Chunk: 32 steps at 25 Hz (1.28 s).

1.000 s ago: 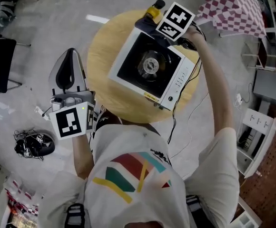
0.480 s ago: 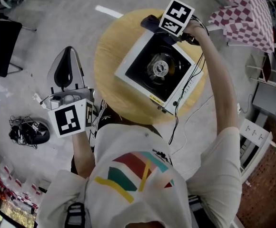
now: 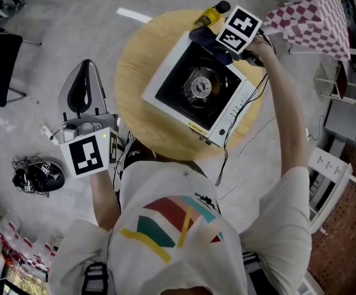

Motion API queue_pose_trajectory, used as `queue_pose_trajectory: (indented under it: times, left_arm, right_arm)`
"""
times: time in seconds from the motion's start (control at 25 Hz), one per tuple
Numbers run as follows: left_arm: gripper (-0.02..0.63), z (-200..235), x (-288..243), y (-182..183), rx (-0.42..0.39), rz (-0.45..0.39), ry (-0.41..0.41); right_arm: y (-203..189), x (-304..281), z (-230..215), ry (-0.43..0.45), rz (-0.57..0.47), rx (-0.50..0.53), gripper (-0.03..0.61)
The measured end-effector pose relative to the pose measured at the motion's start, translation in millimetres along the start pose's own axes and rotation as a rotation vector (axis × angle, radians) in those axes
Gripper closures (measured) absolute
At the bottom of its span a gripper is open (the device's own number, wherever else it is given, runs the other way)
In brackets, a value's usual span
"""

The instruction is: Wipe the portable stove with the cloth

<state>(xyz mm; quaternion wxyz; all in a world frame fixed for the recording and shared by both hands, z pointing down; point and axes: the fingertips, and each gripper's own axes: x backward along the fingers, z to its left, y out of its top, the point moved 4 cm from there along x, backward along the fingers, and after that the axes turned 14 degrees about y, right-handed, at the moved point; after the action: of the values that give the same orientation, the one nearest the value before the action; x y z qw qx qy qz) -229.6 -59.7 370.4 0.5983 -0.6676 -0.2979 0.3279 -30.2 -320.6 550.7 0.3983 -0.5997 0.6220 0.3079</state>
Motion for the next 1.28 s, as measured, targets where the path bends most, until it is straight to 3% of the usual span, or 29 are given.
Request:
queue_pose_trajectory:
  times: [0.32, 0.6, 0.8, 1.12, 1.2, 1.28]
  left_arm:
    - [0.607, -18.4, -1.5, 1.6, -0.003, -0.002, -0.052]
    - [0.607, -41.1, -2.8, 20.5, 0.023, -0.038, -0.115]
    - [0.607, -54.5, 0.2, 26.7, 0.010, -0.058, -0.152]
    - [0.607, -56.9, 10.5, 36.1, -0.002, -0.076, -0.162]
    - [0.607, -54.2, 12.3, 39.8, -0.001, -0.086, -0.158]
    - [0.607, -49.6, 13.7, 41.4, 0.002, -0.092, -0.149]
  right_arm:
    - [-60.5, -0.1, 6.5, 0.004, -0.053, -0.073, 0.543]
    - [-133.3, 3.4, 12.6, -0.019, -0.038, -0.142, 0.543]
    - [-168.7, 4.0, 19.6, -0.025, -0.137, -0.223, 0.543]
    - [-188.7, 5.6, 32.2, -0.065, -0.246, -0.269, 0.543]
    - [-181.7, 11.7, 34.7, -0.114, -0.217, -0.232, 0.543]
    - [-160.0, 22.8, 40.7, -0.187, -0.174, -0.129, 0.543]
